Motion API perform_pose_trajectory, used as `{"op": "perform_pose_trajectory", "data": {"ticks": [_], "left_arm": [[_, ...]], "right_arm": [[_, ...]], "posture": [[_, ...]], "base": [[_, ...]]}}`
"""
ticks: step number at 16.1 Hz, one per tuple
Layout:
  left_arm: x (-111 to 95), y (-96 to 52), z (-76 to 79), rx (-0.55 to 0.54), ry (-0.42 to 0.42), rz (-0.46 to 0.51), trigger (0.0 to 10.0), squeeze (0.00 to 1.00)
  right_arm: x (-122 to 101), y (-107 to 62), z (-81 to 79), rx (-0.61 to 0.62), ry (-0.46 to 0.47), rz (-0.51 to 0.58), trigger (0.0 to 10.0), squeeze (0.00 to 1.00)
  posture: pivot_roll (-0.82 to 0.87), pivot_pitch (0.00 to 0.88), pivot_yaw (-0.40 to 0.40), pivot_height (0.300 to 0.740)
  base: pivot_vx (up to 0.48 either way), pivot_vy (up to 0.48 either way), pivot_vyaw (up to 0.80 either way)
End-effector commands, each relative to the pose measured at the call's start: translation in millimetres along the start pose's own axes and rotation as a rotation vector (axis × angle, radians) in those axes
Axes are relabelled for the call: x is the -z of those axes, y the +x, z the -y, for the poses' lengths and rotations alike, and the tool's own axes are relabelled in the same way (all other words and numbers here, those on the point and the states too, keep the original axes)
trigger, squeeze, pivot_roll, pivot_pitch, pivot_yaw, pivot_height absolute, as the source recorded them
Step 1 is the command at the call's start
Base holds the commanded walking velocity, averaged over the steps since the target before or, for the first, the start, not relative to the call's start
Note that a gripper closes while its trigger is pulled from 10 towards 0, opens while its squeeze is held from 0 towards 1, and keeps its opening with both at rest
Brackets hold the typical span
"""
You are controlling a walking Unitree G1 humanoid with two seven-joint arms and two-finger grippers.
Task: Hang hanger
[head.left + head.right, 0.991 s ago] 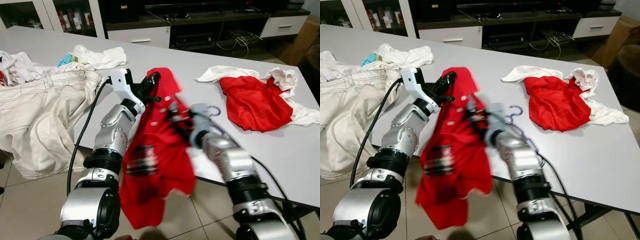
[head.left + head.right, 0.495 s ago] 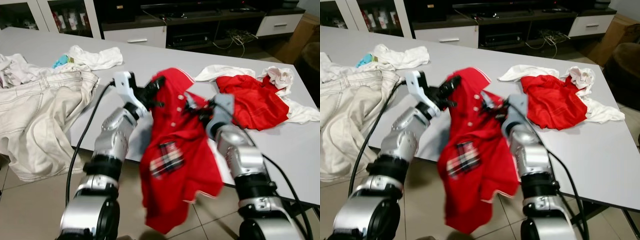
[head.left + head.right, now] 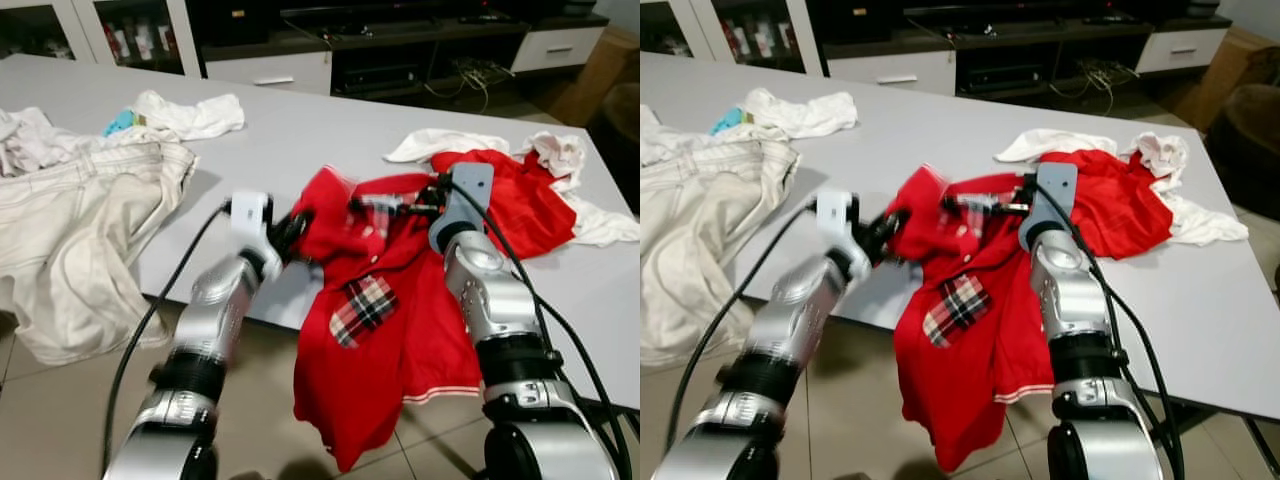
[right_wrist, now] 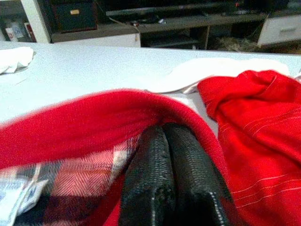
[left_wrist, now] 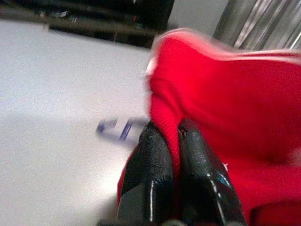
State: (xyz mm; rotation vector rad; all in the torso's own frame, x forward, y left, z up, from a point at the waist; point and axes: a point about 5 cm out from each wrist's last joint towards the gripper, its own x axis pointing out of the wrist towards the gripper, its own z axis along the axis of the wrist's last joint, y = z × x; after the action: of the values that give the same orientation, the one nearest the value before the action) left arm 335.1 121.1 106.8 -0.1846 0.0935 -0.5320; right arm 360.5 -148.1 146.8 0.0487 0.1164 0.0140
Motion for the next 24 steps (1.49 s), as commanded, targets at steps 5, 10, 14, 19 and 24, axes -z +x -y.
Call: {"op": "perform_pose_trajectory", "data": {"ticks": [5,10,14,19,24], "left_arm": [[20.7,-16.2,6.3,-0.008,0.125,-0.074,10.0,0.0],[26.5,-18.5,19.2,-0.041,0.067,-0.026,10.0,1.0],[23.4,-19.2,24.1,-0.015,0.078,-0.007,10.0,0.0],[-3.9,-35.6,45.3,0.229,-0.092,0.112,10.0,0.0],[-6.1,-51.1,56.9,0.468,-0.06,0.022,10.0,0.0]], "right_arm": [[6.7,-11.5,3.9,-0.021,-0.028,0.062,0.0,0.0],[25.4,-19.5,-1.3,-0.035,-0.033,0.04,0.0,0.0],[34.4,-24.3,-4.0,-0.044,-0.026,0.03,0.0,0.0],[24.4,-40.8,-3.5,-0.063,0.056,0.165,0.0,0.0],[26.6,-55.4,-8.3,-0.181,0.037,0.186,0.0,0.0]], "posture": [[-0.06,0.0,-0.011,0.74],[-0.06,0.0,-0.003,0.74],[-0.06,0.0,-0.003,0.74],[-0.06,0.0,-0.004,0.74],[-0.06,0.0,-0.004,0.74]], "base": [[0.0,0.0,0.0],[0.0,0.0,0.0],[0.0,0.0,0.0],[0.0,0.0,0.0],[0.0,0.0,0.0]]}}
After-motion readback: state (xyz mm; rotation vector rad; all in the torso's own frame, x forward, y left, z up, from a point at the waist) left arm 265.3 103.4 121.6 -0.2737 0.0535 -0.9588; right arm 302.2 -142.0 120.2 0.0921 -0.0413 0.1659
